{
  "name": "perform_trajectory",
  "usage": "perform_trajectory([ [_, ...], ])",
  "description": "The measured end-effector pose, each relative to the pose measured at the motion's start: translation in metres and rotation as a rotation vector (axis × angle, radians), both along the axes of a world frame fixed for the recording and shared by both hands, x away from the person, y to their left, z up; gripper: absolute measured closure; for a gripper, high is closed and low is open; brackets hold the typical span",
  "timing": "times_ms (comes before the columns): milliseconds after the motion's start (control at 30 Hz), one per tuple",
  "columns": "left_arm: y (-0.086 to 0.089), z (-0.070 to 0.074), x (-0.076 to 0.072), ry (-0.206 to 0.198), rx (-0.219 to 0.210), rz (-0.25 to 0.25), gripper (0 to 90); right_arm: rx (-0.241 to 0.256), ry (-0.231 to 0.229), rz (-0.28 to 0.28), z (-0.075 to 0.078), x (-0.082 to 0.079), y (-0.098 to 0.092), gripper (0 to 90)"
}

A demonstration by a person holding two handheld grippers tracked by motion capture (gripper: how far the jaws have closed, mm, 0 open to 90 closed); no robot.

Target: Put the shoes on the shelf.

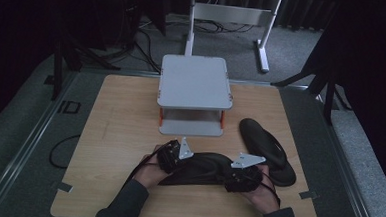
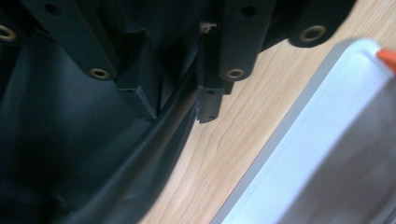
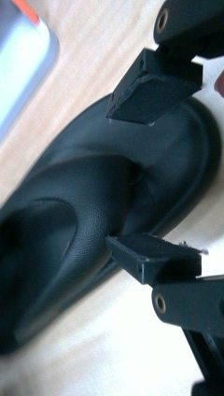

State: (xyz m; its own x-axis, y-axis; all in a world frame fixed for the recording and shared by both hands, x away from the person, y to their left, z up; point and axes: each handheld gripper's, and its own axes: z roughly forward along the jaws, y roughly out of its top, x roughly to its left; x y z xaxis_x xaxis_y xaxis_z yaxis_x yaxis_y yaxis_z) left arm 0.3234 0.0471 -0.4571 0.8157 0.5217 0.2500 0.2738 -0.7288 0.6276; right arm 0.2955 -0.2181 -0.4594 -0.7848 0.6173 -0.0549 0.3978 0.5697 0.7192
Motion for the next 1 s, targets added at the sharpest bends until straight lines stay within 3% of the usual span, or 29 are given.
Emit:
perform_trajectory([
  [133,0.009,0.001,-0.007,0.023,-0.011,-0.006,75.6,0.052,-0.009,-0.056,0.003,0.014,0.001,36.0],
  [300,0.017,0.002,-0.017,0.041,-0.010,-0.019,77.3,0.057,-0.033,-0.098,0.005,0.022,0.005,37.0],
  [433,0.024,0.007,-0.023,0.081,-0.067,-0.049,74.2,0.070,-0.020,-0.103,0.004,0.025,0.006,37.5],
  [467,0.023,0.008,-0.022,0.071,-0.088,-0.048,69.8,0.078,-0.013,-0.105,0.004,0.025,0.006,37.9],
  [533,0.017,0.008,-0.018,0.046,-0.079,-0.025,59.7,0.091,-0.008,-0.109,0.003,0.025,0.005,38.0],
  [633,0.005,0.008,-0.009,0.051,-0.117,-0.044,57.5,0.092,-0.008,-0.114,0.003,0.024,0.005,38.1],
  [733,0.000,0.008,-0.006,0.051,-0.123,-0.053,58.3,0.093,-0.009,-0.115,0.003,0.024,0.005,38.4],
  [767,-0.017,0.004,0.001,0.057,-0.110,-0.074,59.6,0.095,-0.007,-0.116,0.003,0.023,0.005,38.8],
  [800,-0.020,0.003,0.002,0.065,-0.113,-0.079,61.1,0.095,-0.006,-0.116,0.002,0.023,0.004,38.7],
  [867,-0.024,0.002,0.004,0.067,-0.099,-0.074,70.5,0.096,-0.004,-0.115,0.002,0.022,0.004,38.6],
  [1000,-0.024,0.006,0.001,0.064,-0.078,-0.060,75.2,0.099,-0.010,-0.107,0.002,0.020,0.004,38.1],
])
